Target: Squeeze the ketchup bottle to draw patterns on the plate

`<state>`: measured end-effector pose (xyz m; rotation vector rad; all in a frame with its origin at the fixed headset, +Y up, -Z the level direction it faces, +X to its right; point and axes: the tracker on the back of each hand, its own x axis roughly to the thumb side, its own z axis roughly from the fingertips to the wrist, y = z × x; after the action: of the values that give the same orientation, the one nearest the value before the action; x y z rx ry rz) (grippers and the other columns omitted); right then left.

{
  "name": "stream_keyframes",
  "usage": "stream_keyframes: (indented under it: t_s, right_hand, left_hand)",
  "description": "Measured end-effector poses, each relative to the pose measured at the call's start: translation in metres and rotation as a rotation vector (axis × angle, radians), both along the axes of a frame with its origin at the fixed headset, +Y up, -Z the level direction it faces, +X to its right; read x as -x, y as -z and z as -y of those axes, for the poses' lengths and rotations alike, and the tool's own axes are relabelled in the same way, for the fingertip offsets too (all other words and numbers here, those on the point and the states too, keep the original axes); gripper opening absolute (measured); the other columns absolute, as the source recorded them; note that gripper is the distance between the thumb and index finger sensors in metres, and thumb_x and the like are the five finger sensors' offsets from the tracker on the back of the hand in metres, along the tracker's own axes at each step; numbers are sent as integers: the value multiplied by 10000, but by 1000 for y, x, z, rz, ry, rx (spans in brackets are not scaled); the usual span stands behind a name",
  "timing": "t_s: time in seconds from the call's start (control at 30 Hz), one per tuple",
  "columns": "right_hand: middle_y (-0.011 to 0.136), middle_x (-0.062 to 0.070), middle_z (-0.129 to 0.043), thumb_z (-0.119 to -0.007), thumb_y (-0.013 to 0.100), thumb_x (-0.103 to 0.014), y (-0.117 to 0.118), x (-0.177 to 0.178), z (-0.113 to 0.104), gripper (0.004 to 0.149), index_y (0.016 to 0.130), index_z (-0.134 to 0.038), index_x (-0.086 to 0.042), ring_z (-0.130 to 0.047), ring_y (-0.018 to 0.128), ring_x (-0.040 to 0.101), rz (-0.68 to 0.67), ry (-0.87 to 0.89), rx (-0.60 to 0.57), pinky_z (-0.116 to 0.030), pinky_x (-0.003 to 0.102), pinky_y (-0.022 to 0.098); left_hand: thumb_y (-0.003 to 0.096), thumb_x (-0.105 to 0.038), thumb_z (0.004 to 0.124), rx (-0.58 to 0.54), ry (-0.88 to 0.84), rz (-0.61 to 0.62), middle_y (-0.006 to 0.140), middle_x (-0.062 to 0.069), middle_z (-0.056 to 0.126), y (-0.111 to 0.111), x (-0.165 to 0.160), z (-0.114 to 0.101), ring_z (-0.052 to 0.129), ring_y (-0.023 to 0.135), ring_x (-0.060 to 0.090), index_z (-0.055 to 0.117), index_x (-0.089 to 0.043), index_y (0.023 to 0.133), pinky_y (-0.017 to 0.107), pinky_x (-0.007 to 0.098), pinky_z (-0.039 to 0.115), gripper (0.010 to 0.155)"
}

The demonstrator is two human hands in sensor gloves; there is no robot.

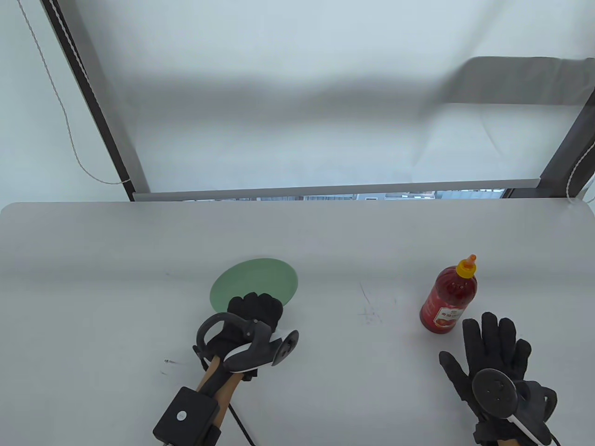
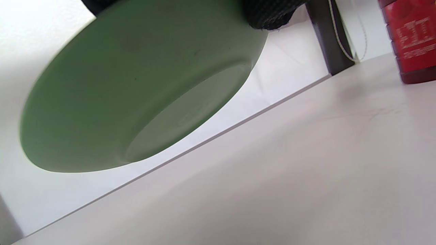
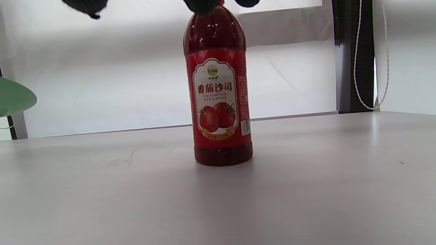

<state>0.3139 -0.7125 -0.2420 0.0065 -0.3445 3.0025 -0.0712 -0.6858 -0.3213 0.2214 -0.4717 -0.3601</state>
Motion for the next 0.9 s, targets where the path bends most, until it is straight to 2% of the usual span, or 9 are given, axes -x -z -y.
stream_keyframes:
  t_s: [0.27,0.43,0.7,0.9]
  right_hand:
    - [1307,323,-211,-550,671,-675,-1,1,-1,830,1254,-334,-125,-203,1150,571,-14,5,-9,-250,747,767]
    - [1307,321,-208,-550,671,-674,-2,1,-1,828,1253,-337,-125,-204,1150,570,-19,9,-15,-250,748,766]
    - [1307,322,-209,-549,672,-674,-2,1,-3,827,1253,-338,-125,-204,1150,570,-32,12,-21,-247,748,765]
    - [1308,324,-208,-547,673,-676,-2,2,-3,830,1255,-335,-124,-206,1150,573,-39,13,-23,-247,749,765]
  left_hand:
    - [577,-325,740,-6,-13,160,832,146,822,-18,-78,1,868,663,292,712,-99,940,531,519,776,429]
    - [574,-315,745,37,0,201,822,162,814,-17,-115,19,860,655,299,717,-88,933,534,526,766,426]
    - [575,-314,742,86,45,201,823,161,812,-9,-130,53,861,654,296,713,-88,935,533,521,768,426]
    - [576,-317,748,158,12,199,843,153,820,-4,-128,64,871,672,298,714,-107,936,539,521,779,419]
